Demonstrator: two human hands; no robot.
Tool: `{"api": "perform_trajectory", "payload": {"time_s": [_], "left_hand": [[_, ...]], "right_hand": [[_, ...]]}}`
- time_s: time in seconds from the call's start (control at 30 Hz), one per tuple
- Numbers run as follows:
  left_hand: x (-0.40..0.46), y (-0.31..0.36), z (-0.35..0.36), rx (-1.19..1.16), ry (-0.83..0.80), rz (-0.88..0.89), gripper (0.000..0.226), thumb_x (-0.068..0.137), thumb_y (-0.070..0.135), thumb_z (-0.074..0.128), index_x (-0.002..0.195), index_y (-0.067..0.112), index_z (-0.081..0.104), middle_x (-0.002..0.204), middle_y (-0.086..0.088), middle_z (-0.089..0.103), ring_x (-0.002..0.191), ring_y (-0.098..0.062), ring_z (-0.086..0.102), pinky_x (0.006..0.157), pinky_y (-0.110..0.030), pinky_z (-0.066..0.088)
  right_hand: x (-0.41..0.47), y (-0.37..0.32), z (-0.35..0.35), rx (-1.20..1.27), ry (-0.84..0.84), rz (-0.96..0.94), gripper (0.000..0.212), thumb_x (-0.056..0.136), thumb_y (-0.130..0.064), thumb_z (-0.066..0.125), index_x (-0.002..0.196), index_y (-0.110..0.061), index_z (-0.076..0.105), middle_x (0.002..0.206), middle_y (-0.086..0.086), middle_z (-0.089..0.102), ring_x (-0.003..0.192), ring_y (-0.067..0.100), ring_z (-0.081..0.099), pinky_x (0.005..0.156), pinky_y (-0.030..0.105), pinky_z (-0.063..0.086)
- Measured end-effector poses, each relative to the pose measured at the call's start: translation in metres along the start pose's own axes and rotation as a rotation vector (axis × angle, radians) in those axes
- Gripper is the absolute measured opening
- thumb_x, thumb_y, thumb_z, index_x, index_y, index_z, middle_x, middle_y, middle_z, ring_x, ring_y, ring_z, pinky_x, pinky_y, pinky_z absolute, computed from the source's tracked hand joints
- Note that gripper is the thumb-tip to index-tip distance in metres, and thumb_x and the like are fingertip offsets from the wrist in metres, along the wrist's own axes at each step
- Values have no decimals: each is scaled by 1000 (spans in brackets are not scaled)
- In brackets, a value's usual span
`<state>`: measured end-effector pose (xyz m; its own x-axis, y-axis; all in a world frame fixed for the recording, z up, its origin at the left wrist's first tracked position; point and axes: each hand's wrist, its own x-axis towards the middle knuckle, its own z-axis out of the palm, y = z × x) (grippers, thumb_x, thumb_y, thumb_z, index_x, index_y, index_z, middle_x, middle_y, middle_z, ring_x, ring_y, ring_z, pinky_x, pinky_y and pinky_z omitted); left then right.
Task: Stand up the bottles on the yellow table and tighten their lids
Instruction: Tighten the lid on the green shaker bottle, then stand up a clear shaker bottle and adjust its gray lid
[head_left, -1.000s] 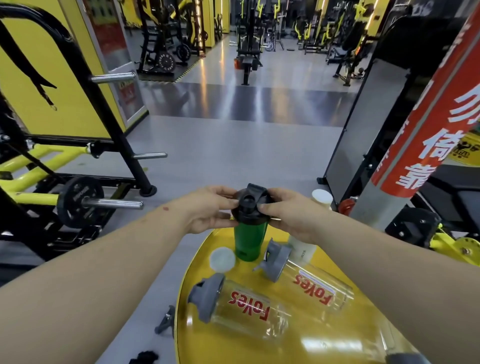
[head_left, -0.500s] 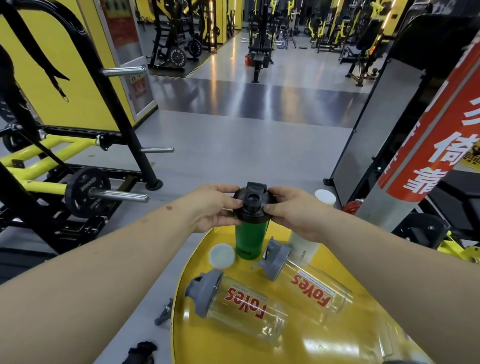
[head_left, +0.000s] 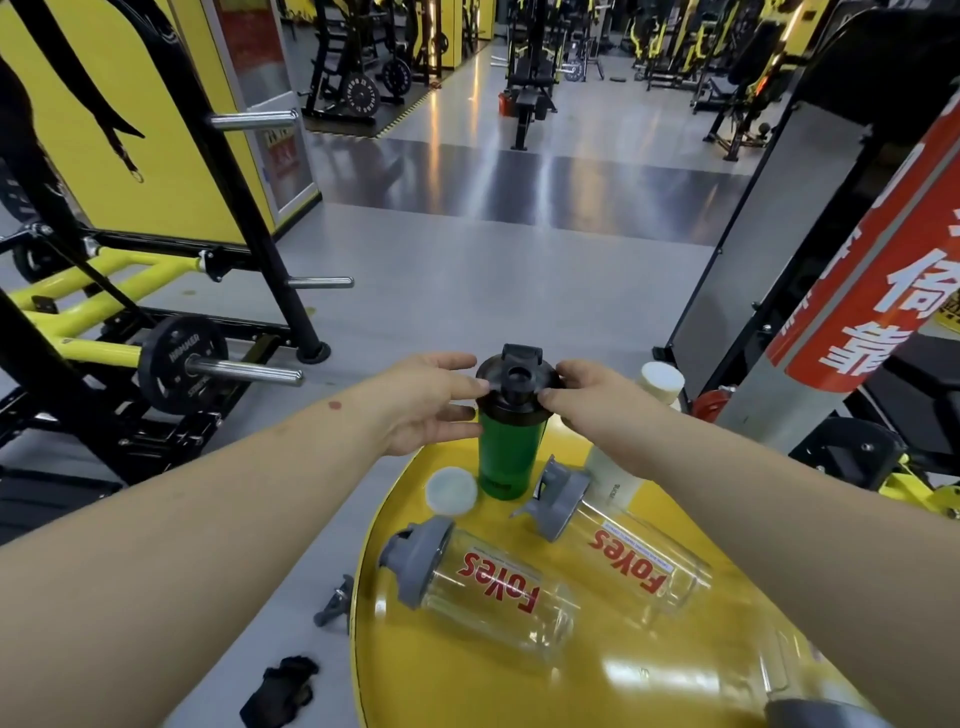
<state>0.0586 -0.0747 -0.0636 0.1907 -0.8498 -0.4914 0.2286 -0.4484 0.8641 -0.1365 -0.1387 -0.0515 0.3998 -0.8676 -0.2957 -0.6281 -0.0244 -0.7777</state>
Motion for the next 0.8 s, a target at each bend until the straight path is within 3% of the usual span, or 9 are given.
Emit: {"api": "perform_trajectory", "payload": {"time_s": [0.07, 0.17, 0.23, 0.3, 0.37, 0.4, 0.5, 0.63, 0.8], "left_hand": [[-3, -5, -11, 58, 28, -18, 52, 95, 1, 66, 142, 16, 52, 132, -18, 60, 119, -38, 62, 80, -39, 62], [-10, -21, -33, 371, 48, -63, 54, 85, 11, 75, 135, 22, 57, 127, -15, 67, 113, -28, 68, 90, -40, 60], [-18, -35, -43, 671, -4, -143, 58, 80, 20, 78, 134, 28, 59, 130, -6, 64, 118, -23, 64, 99, -40, 56], [-27, -48, -46, 804, -56, -231, 57, 86, 26, 77, 139, 27, 56, 132, -4, 57, 122, -24, 58, 104, -40, 53], [-31, -61, -45, 812, -105, -312, 62, 87, 34, 78, 142, 23, 52, 137, -6, 57, 123, -28, 59, 104, -41, 53], [-33, -66, -44, 795, -129, -343, 63, 87, 36, 78, 142, 20, 52, 136, -7, 59, 121, -29, 61, 103, -42, 54], [-35, -75, -44, 754, -176, -379, 50, 90, 30, 77, 133, 14, 57, 120, -9, 66, 111, -29, 66, 95, -42, 59], [-40, -76, -46, 682, -188, -368, 29, 88, 20, 78, 114, 17, 64, 113, -9, 67, 105, -27, 66, 94, -43, 60], [-42, -56, -38, 684, -196, -235, 80, 77, 15, 88, 146, 15, 47, 117, 1, 60, 106, -16, 64, 87, -28, 60]], "right_hand": [[-13, -4, -2, -192, 79, 24, 37, 86, -27, 61, 120, -12, 65, 122, 20, 69, 116, 39, 65, 101, 55, 55], [-31, -4, 2, -428, 103, -59, 30, 87, -20, 58, 114, -12, 67, 106, 14, 74, 99, 30, 70, 88, 44, 61], [-43, -2, 15, -531, -49, -111, 22, 87, -25, 62, 107, -19, 69, 102, 2, 74, 94, 21, 69, 84, 39, 60], [-48, 8, 35, -622, -283, -136, 35, 89, -39, 67, 119, -22, 68, 115, -2, 72, 102, 19, 69, 90, 38, 59], [-51, 19, 58, -784, -453, -169, 58, 87, -52, 69, 136, -22, 59, 129, -3, 66, 115, 23, 64, 96, 37, 55], [-53, 25, 69, -851, -490, -187, 58, 86, -54, 70, 132, -21, 58, 125, -1, 66, 113, 25, 64, 93, 38, 55], [-56, 44, 93, -937, -476, -213, 48, 78, -52, 77, 107, -21, 54, 101, 0, 64, 92, 24, 62, 75, 38, 55], [-58, 48, 99, -939, -437, -206, 59, 72, -57, 80, 112, -22, 53, 104, 1, 64, 94, 24, 64, 76, 39, 58], [-63, 48, 84, -746, -332, -185, 71, 69, -54, 85, 121, -21, 49, 110, 0, 65, 98, 21, 65, 81, 41, 59]]}}
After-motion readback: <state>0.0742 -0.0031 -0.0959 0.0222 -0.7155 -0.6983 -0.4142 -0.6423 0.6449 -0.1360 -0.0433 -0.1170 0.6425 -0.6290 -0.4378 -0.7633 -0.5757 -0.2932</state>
